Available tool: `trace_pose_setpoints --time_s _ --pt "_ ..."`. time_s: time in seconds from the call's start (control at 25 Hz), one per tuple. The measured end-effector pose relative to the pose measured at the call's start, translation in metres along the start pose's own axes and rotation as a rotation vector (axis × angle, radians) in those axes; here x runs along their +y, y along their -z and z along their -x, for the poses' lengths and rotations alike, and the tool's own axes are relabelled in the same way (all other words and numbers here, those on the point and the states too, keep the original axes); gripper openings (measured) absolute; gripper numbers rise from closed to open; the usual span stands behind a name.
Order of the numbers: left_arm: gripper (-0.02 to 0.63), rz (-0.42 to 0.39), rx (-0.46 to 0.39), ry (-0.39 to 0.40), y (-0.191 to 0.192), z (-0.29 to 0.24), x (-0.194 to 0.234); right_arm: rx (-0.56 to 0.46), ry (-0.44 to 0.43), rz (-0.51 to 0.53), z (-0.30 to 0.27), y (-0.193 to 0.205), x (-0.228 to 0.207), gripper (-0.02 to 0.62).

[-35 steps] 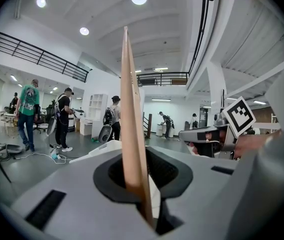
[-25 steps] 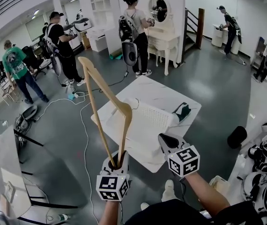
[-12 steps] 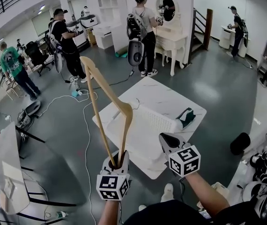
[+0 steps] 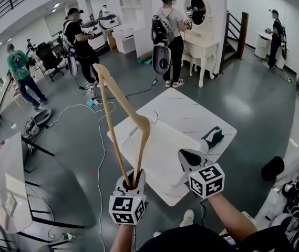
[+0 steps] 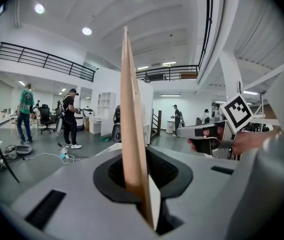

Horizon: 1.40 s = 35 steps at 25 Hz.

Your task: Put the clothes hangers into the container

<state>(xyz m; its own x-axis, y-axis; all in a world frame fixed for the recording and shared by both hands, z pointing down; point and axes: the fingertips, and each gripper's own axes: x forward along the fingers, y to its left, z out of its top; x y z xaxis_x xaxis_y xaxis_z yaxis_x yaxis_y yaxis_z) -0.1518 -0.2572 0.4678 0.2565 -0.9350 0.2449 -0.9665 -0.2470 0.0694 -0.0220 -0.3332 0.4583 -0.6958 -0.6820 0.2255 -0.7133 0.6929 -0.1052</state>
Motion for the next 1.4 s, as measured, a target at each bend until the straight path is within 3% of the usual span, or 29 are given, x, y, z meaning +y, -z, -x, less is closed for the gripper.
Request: trace_pose_setpoints --time_s 0.48,1.4 --pt "0.054 0.01 0.04 -0.064 0.01 -0.021 -0.003 0.007 -0.069 0.015 -0.016 -0.004 -0.02 0.018" --pt "0.054 0.058 0.239 -0.171 0.06 -0.054 -0.019 0.038 -0.197 0.031 -0.039 0.003 -0.044 0.018"
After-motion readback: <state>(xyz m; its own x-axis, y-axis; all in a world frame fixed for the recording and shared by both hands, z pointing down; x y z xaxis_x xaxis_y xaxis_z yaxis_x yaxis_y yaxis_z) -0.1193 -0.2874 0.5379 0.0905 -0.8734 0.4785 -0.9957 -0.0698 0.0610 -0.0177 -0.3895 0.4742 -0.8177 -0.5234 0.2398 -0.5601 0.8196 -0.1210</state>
